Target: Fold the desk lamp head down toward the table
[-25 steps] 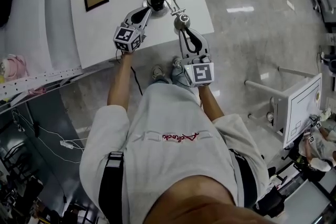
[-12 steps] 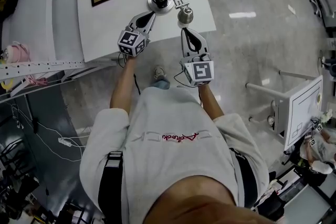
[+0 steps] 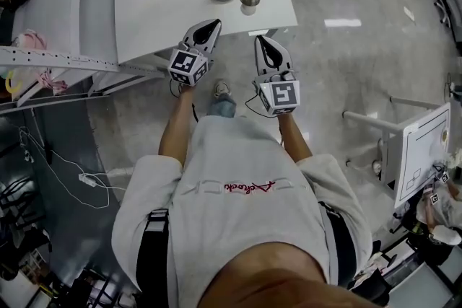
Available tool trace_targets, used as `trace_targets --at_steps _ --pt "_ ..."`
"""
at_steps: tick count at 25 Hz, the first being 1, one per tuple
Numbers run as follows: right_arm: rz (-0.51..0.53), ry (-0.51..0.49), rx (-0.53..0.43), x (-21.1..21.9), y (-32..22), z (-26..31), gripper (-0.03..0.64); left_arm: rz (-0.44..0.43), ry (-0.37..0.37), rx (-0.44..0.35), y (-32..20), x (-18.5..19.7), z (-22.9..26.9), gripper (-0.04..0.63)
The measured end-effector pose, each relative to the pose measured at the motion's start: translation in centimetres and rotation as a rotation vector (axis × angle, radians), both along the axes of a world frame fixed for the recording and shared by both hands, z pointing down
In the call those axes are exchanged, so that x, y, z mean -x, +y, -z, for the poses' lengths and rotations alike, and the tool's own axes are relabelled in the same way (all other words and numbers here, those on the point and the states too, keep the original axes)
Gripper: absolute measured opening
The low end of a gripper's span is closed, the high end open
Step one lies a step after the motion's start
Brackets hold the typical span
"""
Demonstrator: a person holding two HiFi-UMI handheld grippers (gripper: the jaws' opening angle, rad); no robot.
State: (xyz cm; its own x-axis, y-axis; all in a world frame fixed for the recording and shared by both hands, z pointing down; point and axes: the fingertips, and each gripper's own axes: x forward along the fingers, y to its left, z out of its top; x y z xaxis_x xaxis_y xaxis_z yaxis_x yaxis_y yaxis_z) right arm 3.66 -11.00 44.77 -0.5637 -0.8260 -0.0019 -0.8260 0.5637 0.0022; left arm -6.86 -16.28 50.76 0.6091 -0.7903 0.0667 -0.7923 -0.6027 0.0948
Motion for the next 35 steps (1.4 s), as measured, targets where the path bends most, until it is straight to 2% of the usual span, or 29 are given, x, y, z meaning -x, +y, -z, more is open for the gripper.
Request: trace_targets --at_steps 4,9,15,26,35 --pt "0.039 -0.053 -0.015 -1.0 3.9 0.2 0.029 0.034 0.002 -0.017 4.8 -1.0 0.9 0.026" --pt "0.041 -0.055 -0.004 -2.3 8.3 -0.6 0.028 0.055 0.003 -0.031 10.5 -2.2 1.4 0.027" --pt "0.039 -0.051 0.011 -3.2 11.9 -1.4 0.028 0.079 0.000 -0.023 15.0 -2.5 0.6 0.026" --pt "0.039 -0.061 0.027 -4.2 15.0 -2.6 0.026 0.077 -0.003 -0.031 19.5 -4.2 0.6 0.026" --pt "0.044 -0.046 0.032 -3.7 16.5 -2.9 0.025 0.064 0.012 -0.036 20.7 -4.8 0.4 0.027"
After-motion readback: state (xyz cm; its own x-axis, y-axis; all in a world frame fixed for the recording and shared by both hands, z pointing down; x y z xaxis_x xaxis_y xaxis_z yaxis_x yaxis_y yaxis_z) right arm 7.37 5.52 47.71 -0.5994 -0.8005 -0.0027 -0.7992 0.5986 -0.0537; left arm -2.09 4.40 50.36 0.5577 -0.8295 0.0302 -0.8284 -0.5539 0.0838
